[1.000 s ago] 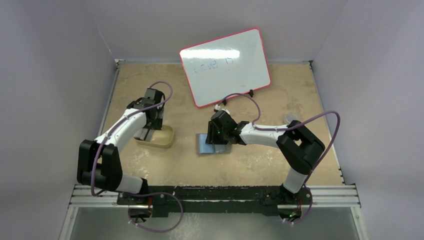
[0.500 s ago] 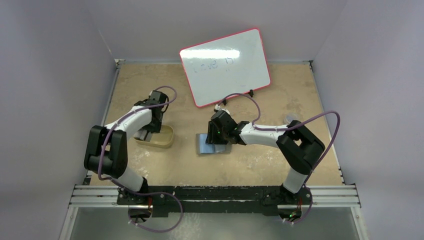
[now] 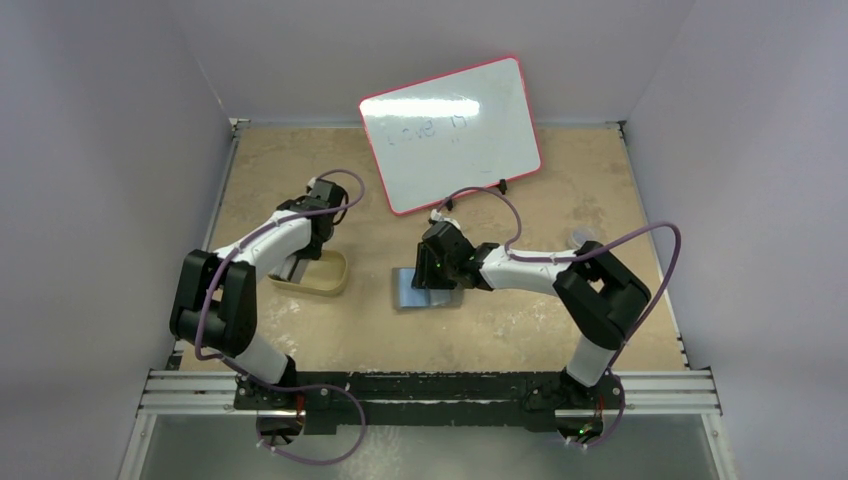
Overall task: Put the credit cards into the card holder
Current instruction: Pick up the credit card from the storage box.
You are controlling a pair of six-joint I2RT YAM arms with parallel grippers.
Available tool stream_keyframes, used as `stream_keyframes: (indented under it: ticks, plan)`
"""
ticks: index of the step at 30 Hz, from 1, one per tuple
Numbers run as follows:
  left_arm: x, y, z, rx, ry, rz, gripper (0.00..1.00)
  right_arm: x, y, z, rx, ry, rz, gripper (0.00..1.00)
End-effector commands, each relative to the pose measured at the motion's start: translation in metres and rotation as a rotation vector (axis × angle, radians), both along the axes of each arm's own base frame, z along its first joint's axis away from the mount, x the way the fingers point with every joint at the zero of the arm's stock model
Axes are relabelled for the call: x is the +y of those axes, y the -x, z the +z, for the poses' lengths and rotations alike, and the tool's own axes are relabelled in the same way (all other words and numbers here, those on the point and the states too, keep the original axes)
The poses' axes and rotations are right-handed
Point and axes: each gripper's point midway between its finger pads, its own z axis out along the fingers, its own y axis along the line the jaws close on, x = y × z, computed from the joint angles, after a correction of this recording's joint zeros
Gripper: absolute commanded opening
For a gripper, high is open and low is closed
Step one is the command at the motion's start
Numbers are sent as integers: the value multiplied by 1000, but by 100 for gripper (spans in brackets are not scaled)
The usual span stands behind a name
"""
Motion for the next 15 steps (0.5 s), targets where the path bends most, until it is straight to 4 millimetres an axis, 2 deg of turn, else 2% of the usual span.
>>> stream_keyframes:
  ticks: [1,2,5,8,11,15]
  plan:
    - [1,-12,19,-75,-17,10,38,-17,14,-8,41,53,-6,47]
    - [0,-11,17,-70,-10,8,39,-17,14,-8,42,53,-7,47]
    - [-4,-9,9,-52,13,-4,50,-17,15,-8,40,47,-6,47]
    - [-2,-6,1,-29,-1,0,58,-16,15,-8,39,45,-5,47]
    - [2,-5,-5,-16,-27,6,60,-16,15,-7,39,43,-5,47]
    - [9,-9,2,-51,-72,21,60,-16,14,-7,36,41,-7,47]
